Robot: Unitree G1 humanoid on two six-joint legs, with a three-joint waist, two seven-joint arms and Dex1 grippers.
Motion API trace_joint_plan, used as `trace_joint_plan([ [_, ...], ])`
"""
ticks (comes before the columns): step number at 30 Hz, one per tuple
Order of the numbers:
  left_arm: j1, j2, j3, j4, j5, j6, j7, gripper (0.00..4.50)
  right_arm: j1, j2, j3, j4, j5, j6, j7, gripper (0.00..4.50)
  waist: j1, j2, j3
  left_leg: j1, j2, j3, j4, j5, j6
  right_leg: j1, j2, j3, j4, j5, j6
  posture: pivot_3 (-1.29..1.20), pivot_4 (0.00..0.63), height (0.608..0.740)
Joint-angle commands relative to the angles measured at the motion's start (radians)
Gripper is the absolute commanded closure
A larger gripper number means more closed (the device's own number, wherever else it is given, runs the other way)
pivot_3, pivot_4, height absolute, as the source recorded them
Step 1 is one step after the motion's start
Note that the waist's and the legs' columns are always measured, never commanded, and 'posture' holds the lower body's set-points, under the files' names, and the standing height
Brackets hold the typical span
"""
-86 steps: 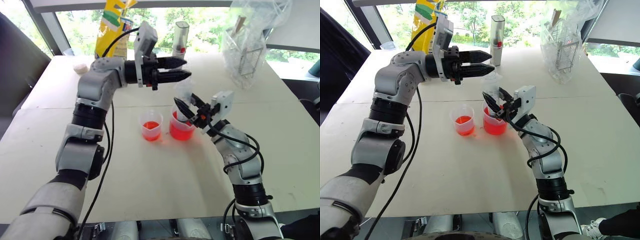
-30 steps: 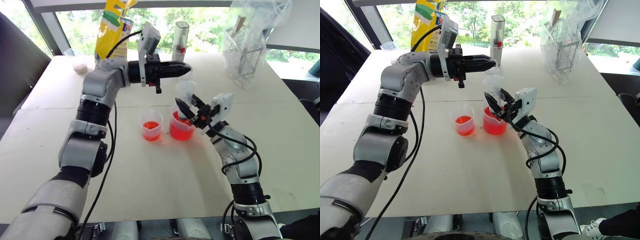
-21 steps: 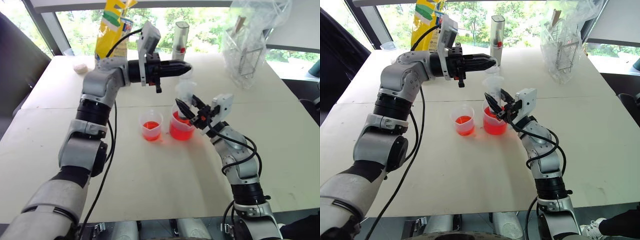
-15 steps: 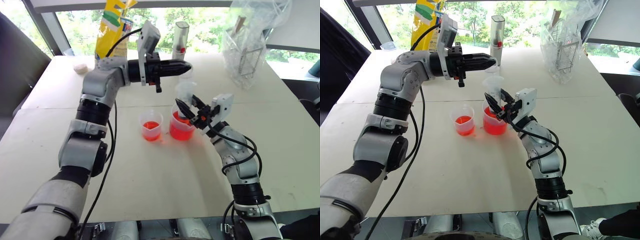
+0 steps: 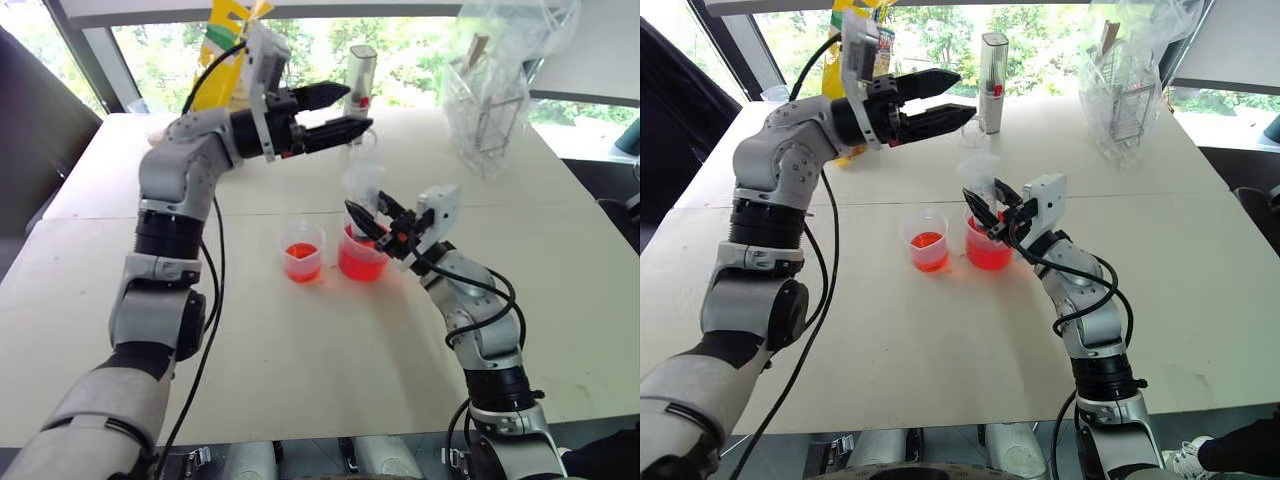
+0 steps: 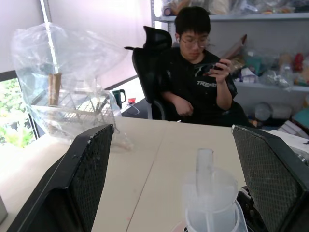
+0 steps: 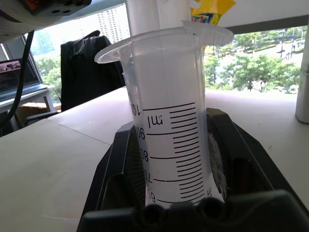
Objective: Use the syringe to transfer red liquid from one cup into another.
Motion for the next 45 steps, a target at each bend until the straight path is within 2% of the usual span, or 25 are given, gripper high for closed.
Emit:
trace_joint_plan([
  [1, 0.038, 0.08, 0.073, -0.102, -0.051, 0.058, 0.012, 0.33, -0.044, -0.012, -0.027, -0.068, 0.022, 0.001, -0.01, 3.11, 0.0, 0.0, 0.0, 0.0, 0.0, 0.0, 0.0, 0.0, 0.0, 0.0, 0.0, 0.0, 0.0, 0.0, 0.0, 0.0, 0.15, 0.74],
  [5, 0.123, 0.162, 0.091, -0.2, -0.076, 0.116, 0.018, 0.33, -0.085, -0.024, -0.045, -0.082, 0.034, 0.017, -0.016, 3.11, 0.003, 0.0, 0.0, 0.002, 0.001, 0.0, 0.0, 0.0, 0.0, 0.002, 0.0, 0.0, 0.0, 0.0, 0.0, 0.0, 0.15, 0.74],
  [8, 0.2, 0.224, 0.111, -0.271, -0.089, 0.147, 0.032, 0.33, -0.176, -0.037, -0.058, -0.1, 0.067, 0.045, -0.011, 3.11, 0.003, 0.0, 0.0, 0.003, 0.001, 0.0, 0.0, 0.0, 0.0, 0.003, -0.002, 0.0, 0.0, 0.0, 0.0, 0.0, 0.15, 0.74],
  [14, 0.249, 0.267, 0.139, -0.305, -0.096, 0.147, 0.079, 0.33, -0.297, 0.007, 0.001, -0.071, 0.13, 0.064, 0.059, 3.11, 0.005, 0.0, 0.0, 0.004, 0.001, -0.001, 0.0, 0.0, 0.0, 0.004, -0.002, -0.001, 0.0, 0.0, 0.0, 0.0, 0.15, 0.74],
  [24, 0.293, 0.32, 0.177, -0.375, -0.145, 0.185, 0.11, 0.33, -0.241, 0.143, 0.132, 0.142, 0.064, -0.087, 0.14, 3.11, 0.001, 0.0, 0.0, 0.004, 0.001, 0.0, -0.001, 0.0, 0.0, 0.004, -0.002, 0.0, -0.001, 0.0, 0.0, 0.0, 0.15, 0.74],
  [31, 0.259, 0.341, 0.257, -0.421, -0.319, 0.316, 0.13, 0.33, -0.194, 0.168, 0.162, 0.259, 0.008, -0.179, 0.166, 3.11, 0.002, 0.0, 0.0, 0.004, 0.001, 0.0, -0.001, 0.0, 0.0, 0.005, -0.003, 0.0, -0.001, 0.0, 0.0, 0.0, 0.15, 0.74],
  [38, 0.247, 0.331, 0.211, -0.428, -0.359, 0.331, 0.114, 0.33, -0.194, 0.179, 0.158, 0.272, -0.007, -0.193, 0.163, 3.11, 0.001, 0.0, 0.0, 0.004, 0.001, -0.001, -0.001, 0.0, 0.0, 0.005, -0.002, -0.001, -0.001, 0.0, 0.0, 0.0, 0.15, 0.74],
  [45, 0.255, 0.298, 0.118, -0.383, -0.289, 0.271, 0.104, 0.33, -0.2, 0.181, 0.154, 0.265, -0.015, -0.19, 0.159, 3.11, 0.001, 0.0, 0.0, 0.004, 0.001, 0.0, -0.001, 0.0, 0.0, 0.005, -0.002, 0.0, -0.001, 0.0, 0.0, 0.0, 0.15, 0.74],
])
